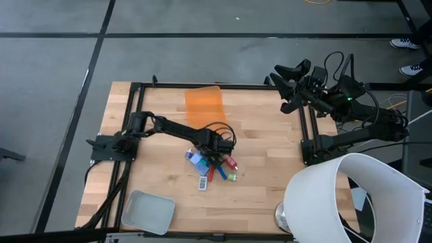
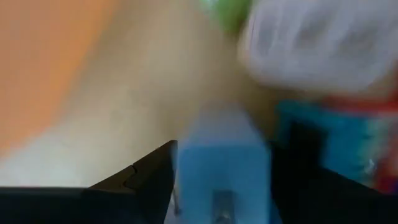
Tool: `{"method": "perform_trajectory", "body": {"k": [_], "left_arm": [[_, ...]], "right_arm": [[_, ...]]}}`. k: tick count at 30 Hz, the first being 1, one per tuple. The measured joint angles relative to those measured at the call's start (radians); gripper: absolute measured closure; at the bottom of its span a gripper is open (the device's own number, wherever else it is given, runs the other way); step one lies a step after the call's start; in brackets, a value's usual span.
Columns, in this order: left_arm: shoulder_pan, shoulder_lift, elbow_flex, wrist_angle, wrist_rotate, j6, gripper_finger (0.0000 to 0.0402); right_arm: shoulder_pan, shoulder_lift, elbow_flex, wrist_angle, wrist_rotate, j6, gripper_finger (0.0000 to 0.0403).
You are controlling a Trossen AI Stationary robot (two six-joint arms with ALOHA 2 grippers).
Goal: Pick & Place Office items
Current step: Put the top light blue charger adapter into the orange bin
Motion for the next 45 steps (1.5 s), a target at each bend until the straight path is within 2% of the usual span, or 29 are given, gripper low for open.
{"method": "perform_trajectory", "body": {"k": [4,12,18,23,33,39,45], "left_arm": [[-0.001,0.0,0.004,0.004,0.05,0.004,0.0206],[0.0,-0.005,0.002,-0.001,0.064,0.019,0.0291],[0.003,-0.005,0.004,-0.001,0.065,0.03,0.0292],[0.002,-0.005,0.054,-0.014,0.066,0.048,0.0292],[-0.005,-0.005,0.282,-0.166,0.049,0.128,0.0292],[0.002,-0.007,0.439,-0.249,-0.064,0.176,0.0292],[0.068,-0.012,0.546,-0.241,-0.269,0.243,0.0292]], "right_arm": [[0.0,0.0,0.0,0.0,0.008,0.0,0.022],[-0.001,0.0,0.0,0.0,0.018,-0.004,0.022],[-0.001,0.0,0.0,0.0,0.018,-0.005,0.022],[-0.006,0.0,0.0,0.0,0.018,-0.006,0.022],[-0.007,0.0,0.0,0.0,0.018,-0.007,0.022],[-0.007,0.0,0.0,0.0,0.018,-0.007,0.022],[-0.007,0.0,0.0,0.0,0.018,-0.007,0.022]]}}
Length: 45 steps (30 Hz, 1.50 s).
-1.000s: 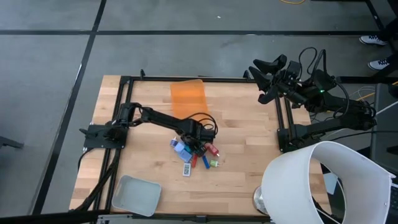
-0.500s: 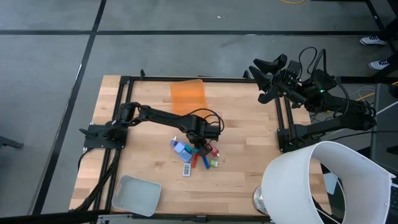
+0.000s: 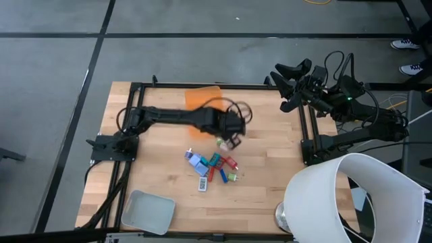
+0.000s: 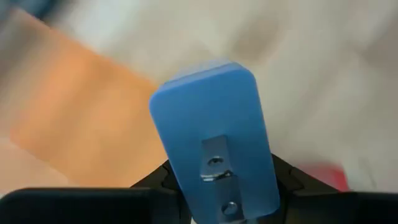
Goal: Pick & Place Office items
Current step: Put the top light blue charger adapter into the orange bin
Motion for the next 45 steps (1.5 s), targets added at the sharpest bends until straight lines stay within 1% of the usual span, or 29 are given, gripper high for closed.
{"method": "perform_trajectory", "body": {"k": [5,8,11,14,16,19,22,25,27,30,33,35,37,40,45], "left_arm": [[0.1,-0.043,0.004,0.128,-0.092,0.062,0.0292],[0.157,-0.088,0.004,0.232,-0.104,0.131,0.0292],[0.203,-0.117,0.004,0.316,-0.089,0.208,0.0292],[0.244,-0.137,0.0,0.395,-0.025,0.273,0.0292],[0.263,-0.154,-0.037,0.49,0.02,0.302,0.0292],[0.292,-0.191,-0.183,0.662,0.108,0.305,0.0292],[0.315,-0.254,-0.412,0.921,0.198,0.265,0.0292],[0.338,-0.354,-0.655,1.136,0.224,0.221,0.0292],[0.356,-0.432,-0.796,1.188,0.219,0.198,0.0292],[0.378,-0.55,-0.973,1.202,0.197,0.191,0.0292],[0.391,-0.635,-1.12,1.198,0.224,0.192,0.0292],[0.395,-0.664,-1.187,1.195,0.255,0.182,0.0292],[0.4,-0.673,-1.217,1.199,0.276,0.168,0.0292],[0.402,-0.659,-1.223,1.2,0.297,0.167,0.0292],[0.43,-0.582,-1.223,1.197,0.354,0.165,0.0292]], "right_arm": [[0.0,0.0,0.0,0.0,0.001,-0.001,0.022],[0.0,0.0,0.0,0.0,0.016,-0.008,0.022],[-0.002,0.0,0.0,-0.003,0.032,-0.02,0.022],[-0.002,0.0,0.0,-0.006,0.035,-0.021,0.022],[-0.002,0.0,0.0,-0.008,0.035,-0.022,0.022],[-0.002,0.0,0.0,-0.009,0.04,-0.024,0.022],[-0.002,0.0,0.0,-0.019,0.06,-0.024,0.022],[-0.002,0.0,0.0,-0.034,0.069,-0.023,0.022],[-0.002,0.0,0.0,-0.04,0.081,-0.023,0.022],[-0.002,0.0,0.0,-0.045,0.087,-0.001,0.022],[-0.002,0.0,0.0,-0.045,0.087,0.004,0.022],[-0.002,0.0,0.0,-0.045,0.087,0.006,0.022],[-0.002,0.0,0.0,-0.045,0.089,0.009,0.022],[-0.002,0.001,0.0,-0.045,0.117,0.011,0.022],[-0.002,0.005,0.0,-0.045,0.132,0.011,0.022]]}}
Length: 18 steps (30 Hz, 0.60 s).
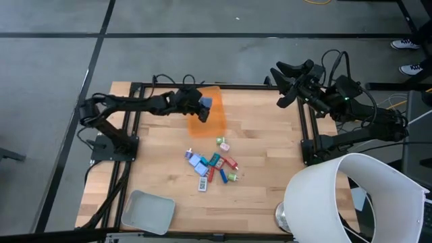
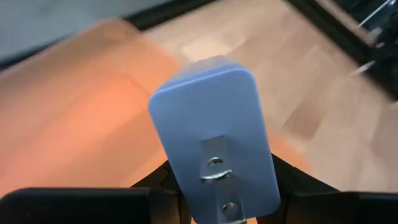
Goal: Pick & Place Office items
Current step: Put the top light blue charger adapter into the orange bin, then put the purple charger adapter into the orange bin
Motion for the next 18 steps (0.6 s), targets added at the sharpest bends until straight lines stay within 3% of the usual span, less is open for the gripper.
{"method": "perform_trajectory", "body": {"k": [3,8,13,18], "left_arm": [[0.024,0.056,-0.001,-0.018,0.067,-0.022,0.0272],[0.036,0.073,-0.001,0.0,0.189,-0.058,0.0204],[0.026,0.03,-0.001,0.01,0.2,-0.052,0.0159],[0.007,-0.068,0.011,-0.047,0.253,0.037,0.0146]], "right_arm": [[0.0,0.003,0.0,-0.001,0.0,0.001,0.022],[0.002,0.003,0.0,-0.001,0.0,0.005,0.022],[0.008,0.003,0.0,0.0,0.0,0.021,0.022],[0.008,0.003,0.0,0.0,0.0,0.021,0.022]]}}
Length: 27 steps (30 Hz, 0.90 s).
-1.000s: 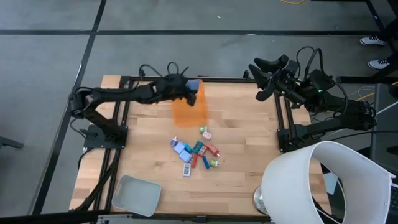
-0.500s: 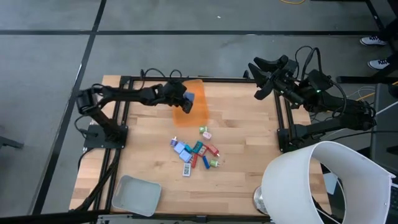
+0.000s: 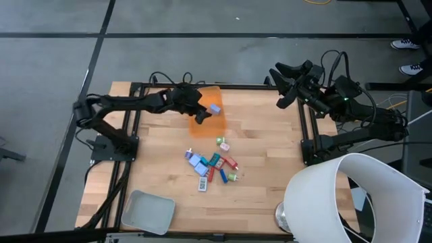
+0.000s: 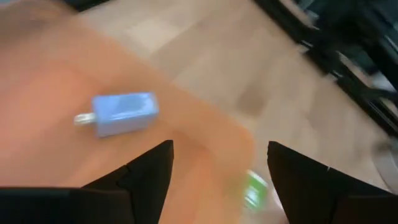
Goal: Pick & Place Office items
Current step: Put the purple charger adapter into the orange bin
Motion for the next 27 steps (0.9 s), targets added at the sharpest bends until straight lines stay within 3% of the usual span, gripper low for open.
{"method": "perform_trajectory", "body": {"k": [4,8,11,17,27], "left_arm": [[-0.07,-0.096,0.083,-0.283,0.013,0.091,0.015],[-0.194,-0.127,0.196,-0.635,-0.159,0.141,0.016],[-0.321,-0.13,0.247,-0.78,-0.262,0.219,0.0169],[-0.493,-0.115,0.249,-0.863,-0.331,0.415,0.0175],[-0.517,0.003,0.246,-0.903,-0.352,0.46,0.016]], "right_arm": [[0.0,0.0,0.0,0.003,0.0,-0.003,0.022],[0.0,0.0,0.0,0.004,0.0,-0.003,0.022],[0.0,0.0,0.0,0.004,-0.001,-0.004,0.022],[0.0,0.0,0.0,0.007,-0.022,-0.004,0.022],[0.0,0.0,0.0,0.007,-0.054,-0.002,0.022]]}}
